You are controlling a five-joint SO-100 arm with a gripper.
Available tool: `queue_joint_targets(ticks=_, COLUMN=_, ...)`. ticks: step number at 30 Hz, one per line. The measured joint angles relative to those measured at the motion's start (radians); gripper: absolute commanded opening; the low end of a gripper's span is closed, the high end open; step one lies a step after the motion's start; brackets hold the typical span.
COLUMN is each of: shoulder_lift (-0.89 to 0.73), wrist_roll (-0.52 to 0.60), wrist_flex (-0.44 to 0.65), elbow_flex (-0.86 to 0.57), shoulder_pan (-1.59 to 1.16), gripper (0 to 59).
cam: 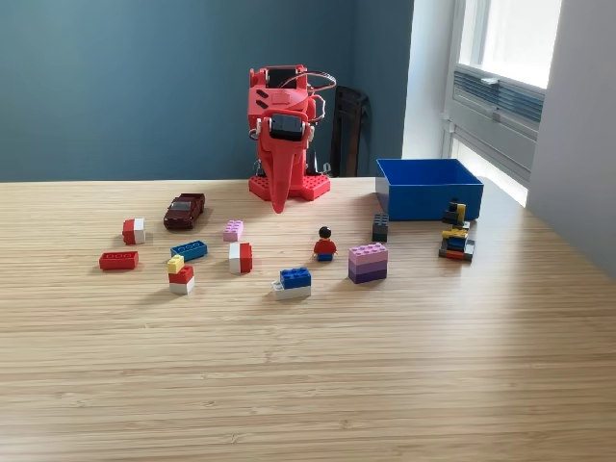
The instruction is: Grasp a lego block and put it in the bin.
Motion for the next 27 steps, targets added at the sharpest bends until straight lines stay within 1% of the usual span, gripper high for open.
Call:
queue_joint_targets(ticks=10, shoulder_lift=0.0, wrist_roll=-0.026, wrist_flex=0.0, elbow_flex=0.0, shoulder_pan=-0.015, gripper=0.0)
queue_joint_targets(ticks=19, shoulder_lift=0.0, wrist_roll=0.025, wrist_flex=0.002, elbow_flex=-0.006, shoulder_pan=-0.015, gripper=0.0)
queue_joint_targets(ticks=27, shoulder_lift=0.0, wrist_roll=0.046, wrist_flex=0.094, elbow_flex=-0.067, shoulder_pan=-0.063, gripper=0.0)
